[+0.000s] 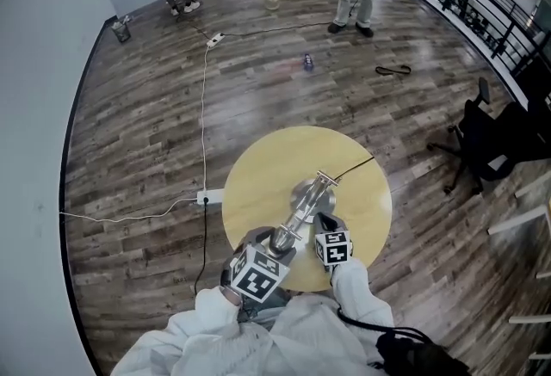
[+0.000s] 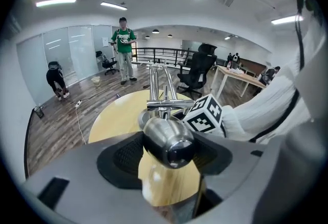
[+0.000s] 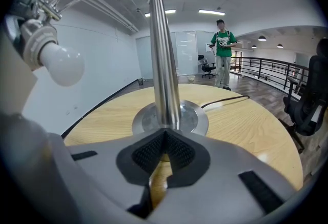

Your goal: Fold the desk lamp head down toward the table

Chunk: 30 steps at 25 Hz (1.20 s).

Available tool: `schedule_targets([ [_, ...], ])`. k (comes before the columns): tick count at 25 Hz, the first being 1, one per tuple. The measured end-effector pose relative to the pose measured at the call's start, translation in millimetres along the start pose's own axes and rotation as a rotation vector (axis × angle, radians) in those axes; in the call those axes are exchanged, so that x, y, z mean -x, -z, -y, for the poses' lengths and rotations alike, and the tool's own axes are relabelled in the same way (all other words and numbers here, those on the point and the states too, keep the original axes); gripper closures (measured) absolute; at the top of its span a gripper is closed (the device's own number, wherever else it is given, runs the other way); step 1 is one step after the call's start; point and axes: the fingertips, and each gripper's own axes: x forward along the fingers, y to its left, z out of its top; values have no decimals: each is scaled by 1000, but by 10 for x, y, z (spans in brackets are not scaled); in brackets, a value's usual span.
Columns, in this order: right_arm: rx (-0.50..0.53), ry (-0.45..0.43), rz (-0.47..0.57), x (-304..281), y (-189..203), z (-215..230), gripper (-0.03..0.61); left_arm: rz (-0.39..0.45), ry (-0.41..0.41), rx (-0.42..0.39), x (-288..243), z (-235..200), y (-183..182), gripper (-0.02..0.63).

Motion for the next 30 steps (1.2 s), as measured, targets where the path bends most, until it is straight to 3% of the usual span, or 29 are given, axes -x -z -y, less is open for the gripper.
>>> schedule_targets([
  [7, -8, 1, 2, 11, -18, 2, 568, 150, -25, -54, -590, -98, 184, 336],
  [30, -7, 4, -3, -23, -32, 6, 568, 118, -51, -129, -1186, -241, 197, 331],
])
